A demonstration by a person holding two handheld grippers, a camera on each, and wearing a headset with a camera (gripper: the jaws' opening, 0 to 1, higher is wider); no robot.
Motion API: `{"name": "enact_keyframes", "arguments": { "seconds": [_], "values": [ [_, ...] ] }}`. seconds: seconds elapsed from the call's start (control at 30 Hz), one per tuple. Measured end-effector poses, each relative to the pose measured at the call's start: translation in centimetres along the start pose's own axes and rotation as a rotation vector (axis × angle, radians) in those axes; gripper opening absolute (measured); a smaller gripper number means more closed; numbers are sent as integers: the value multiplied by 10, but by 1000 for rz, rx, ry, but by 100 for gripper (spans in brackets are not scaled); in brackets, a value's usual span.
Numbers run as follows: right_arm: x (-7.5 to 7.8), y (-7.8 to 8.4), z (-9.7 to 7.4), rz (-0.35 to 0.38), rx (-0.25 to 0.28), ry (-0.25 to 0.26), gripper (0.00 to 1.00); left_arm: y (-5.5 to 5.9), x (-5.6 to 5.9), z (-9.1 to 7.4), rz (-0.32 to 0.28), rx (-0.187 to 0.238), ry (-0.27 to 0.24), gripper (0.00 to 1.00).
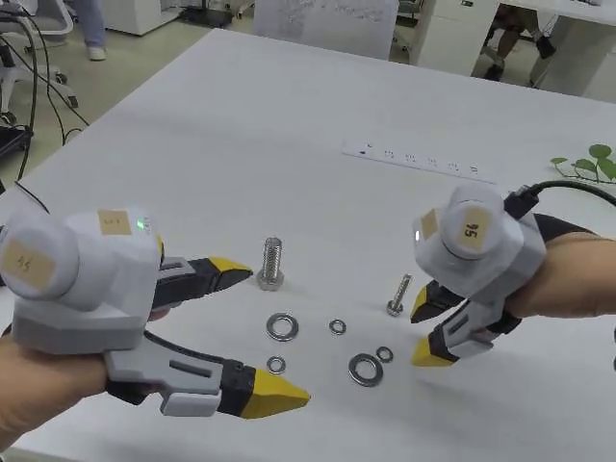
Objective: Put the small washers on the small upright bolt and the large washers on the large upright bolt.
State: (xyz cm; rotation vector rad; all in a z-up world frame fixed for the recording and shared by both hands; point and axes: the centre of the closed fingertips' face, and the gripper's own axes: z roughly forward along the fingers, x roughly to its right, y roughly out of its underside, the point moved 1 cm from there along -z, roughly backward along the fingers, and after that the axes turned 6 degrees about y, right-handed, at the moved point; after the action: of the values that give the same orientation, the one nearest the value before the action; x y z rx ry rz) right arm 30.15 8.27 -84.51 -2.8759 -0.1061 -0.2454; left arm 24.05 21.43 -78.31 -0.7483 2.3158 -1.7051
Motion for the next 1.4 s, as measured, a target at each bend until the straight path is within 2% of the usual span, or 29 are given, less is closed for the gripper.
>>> {"name": "enact_keyframes", "arguments": {
  "seconds": [0.53, 1.4],
  "values": [
    [-6, -12, 17, -60, -10, -29, 27, -1, -1, 0, -4, 9, -8, 87],
    [-9, -10, 27, -108, -29, -49, 21, -2, -3, -2, -9, 18, -22, 86]
  ]
}}
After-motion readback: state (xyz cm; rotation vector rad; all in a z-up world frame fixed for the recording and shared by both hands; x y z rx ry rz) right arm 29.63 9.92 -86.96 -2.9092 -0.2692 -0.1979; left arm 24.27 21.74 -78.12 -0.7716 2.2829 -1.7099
